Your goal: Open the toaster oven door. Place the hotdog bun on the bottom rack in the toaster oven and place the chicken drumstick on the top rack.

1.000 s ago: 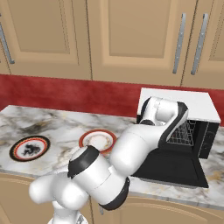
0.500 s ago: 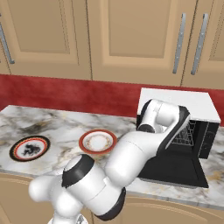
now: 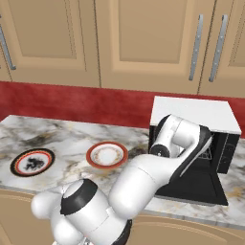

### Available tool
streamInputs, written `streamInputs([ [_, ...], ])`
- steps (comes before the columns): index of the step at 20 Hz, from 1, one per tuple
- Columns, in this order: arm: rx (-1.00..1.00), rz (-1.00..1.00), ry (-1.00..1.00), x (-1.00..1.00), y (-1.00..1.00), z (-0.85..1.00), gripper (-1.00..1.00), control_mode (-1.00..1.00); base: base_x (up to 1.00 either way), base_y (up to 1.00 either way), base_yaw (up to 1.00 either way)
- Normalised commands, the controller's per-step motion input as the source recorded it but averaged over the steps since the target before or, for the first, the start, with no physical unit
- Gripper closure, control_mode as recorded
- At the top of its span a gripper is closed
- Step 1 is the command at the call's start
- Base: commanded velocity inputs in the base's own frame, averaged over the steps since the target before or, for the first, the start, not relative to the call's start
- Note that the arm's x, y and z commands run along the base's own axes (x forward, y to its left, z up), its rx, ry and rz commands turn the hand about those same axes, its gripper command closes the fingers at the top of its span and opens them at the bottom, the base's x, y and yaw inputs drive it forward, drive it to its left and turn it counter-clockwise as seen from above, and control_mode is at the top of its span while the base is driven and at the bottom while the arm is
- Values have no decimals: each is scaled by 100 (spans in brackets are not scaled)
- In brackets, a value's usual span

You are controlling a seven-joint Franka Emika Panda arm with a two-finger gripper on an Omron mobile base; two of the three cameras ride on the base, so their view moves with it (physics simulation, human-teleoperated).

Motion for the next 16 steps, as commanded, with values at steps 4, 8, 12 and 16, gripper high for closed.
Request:
streamInputs([
  [4, 23, 0, 26, -33, -33, 48, -100, -100, 0, 0, 0],
  [8, 20, 0, 34, -18, -27, 45, -100, -100, 0, 0, 0],
  [12, 11, -1, 35, -8, -26, 40, -100, -100, 0, 0, 0],
  [16, 10, -1, 40, 0, -22, 41, -100, -100, 0, 0, 0],
])
